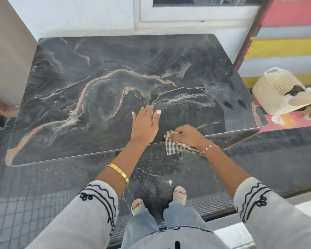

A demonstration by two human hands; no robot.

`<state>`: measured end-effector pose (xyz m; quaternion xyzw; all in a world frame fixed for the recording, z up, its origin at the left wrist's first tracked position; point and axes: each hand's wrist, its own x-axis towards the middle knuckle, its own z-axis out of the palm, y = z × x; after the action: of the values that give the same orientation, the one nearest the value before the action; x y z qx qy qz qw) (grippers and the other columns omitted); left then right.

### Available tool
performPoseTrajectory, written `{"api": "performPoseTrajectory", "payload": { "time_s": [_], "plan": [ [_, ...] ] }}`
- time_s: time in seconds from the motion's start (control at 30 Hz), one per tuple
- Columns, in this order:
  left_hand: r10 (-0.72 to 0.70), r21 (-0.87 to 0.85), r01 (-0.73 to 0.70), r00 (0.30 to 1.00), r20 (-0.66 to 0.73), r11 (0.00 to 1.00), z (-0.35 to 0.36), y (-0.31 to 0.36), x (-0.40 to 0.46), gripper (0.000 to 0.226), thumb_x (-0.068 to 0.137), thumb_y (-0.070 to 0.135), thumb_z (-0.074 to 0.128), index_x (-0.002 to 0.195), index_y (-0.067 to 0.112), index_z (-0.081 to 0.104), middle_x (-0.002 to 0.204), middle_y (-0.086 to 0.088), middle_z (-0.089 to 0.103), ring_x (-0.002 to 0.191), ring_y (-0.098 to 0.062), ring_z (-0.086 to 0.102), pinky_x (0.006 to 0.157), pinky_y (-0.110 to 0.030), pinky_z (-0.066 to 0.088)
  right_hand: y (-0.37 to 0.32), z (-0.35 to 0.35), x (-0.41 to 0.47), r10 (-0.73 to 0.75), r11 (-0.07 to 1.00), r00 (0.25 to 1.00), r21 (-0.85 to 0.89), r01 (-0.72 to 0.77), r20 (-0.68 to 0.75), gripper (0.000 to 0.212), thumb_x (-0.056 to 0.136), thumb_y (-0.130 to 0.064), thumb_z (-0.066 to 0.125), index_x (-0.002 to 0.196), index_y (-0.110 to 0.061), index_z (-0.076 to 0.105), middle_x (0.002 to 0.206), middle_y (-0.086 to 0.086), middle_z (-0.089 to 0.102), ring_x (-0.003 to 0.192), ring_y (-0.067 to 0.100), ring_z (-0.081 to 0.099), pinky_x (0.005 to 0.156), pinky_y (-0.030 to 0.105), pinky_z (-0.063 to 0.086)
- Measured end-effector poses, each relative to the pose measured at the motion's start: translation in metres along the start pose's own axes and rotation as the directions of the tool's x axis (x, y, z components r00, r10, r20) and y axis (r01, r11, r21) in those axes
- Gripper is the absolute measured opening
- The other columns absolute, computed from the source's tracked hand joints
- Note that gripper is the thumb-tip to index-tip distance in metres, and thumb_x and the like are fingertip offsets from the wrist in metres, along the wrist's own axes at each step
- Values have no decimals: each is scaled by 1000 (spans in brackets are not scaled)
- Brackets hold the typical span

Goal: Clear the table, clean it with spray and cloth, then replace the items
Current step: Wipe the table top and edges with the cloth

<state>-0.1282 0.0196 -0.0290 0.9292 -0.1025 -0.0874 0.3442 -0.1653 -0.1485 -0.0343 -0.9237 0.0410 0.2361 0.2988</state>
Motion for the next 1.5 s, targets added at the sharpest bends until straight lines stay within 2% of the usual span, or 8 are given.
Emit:
{"api": "performPoseTrajectory", "payload": {
  "time_s": [0.17,0.33,0.53,0.67,0.83,0.97,1.07,1.5],
  "plan": [
    [28,-47,-30,999,-37,998,8,18,4,55,99,39,19,143,8,32,151,-9,33,143,-22,20,118,-43,-2,38,-55,-14,177,354,940,873,-336,290,58,88,-59,45,99,-7,69,103,10,72,89,23,70,83,38,57],
    [-6,-42,4,999,-53,999,16,26,12,57,98,40,17,142,7,34,150,-9,34,143,-23,21,117,-43,-1,52,-79,7,190,-26,923,941,-336,335,95,67,-76,53,121,2,56,120,23,63,97,36,68,73,48,58],
    [-33,-34,30,996,-85,999,31,46,27,50,99,35,21,136,6,39,143,-10,43,138,-25,31,117,-47,2,61,-117,17,226,393,919,833,-389,322,27,86,-31,59,98,-8,65,83,8,73,70,20,70,70,33,60],
    [-52,-39,49,994,-93,998,47,59,36,46,100,34,22,126,5,47,132,-11,52,129,-27,41,116,-52,9,82,-136,30,477,784,879,456,-421,-11,27,88,-20,54,107,-1,58,120,9,56,89,22,57,83,36,47],
    [-92,-31,90,994,-61,995,69,80,47,45,100,32,23,123,2,48,129,-14,53,128,-29,41,117,-51,6,115,-150,49,352,936,764,218,-277,-541,25,86,-20,48,66,-5,52,68,12,56,70,26,53,63,31,42],
    [-73,-41,71,997,-36,997,89,94,61,54,98,38,20,132,4,43,141,-10,45,137,-25,33,118,-51,4,114,-123,46,78,974,803,-129,-189,-591,38,93,-33,43,112,-5,60,117,19,58,111,34,51,97,40,37],
    [-68,-25,68,998,-7,997,104,105,72,56,98,38,19,141,6,34,149,-9,35,142,-21,25,118,-46,2,118,-76,36,179,899,907,-312,-309,-383,77,87,-65,36,149,-22,19,154,23,14,141,42,14,112,58,10],
    [-37,45,36,999,35,998,131,138,106,54,99,38,22,143,8,30,152,-8,31,143,-19,20,120,-43,2,131,-67,58,249,906,870,-214,-364,-426,96,77,-78,32,151,-24,2,157,23,2,143,45,0,108,68,-1]
  ]
}}
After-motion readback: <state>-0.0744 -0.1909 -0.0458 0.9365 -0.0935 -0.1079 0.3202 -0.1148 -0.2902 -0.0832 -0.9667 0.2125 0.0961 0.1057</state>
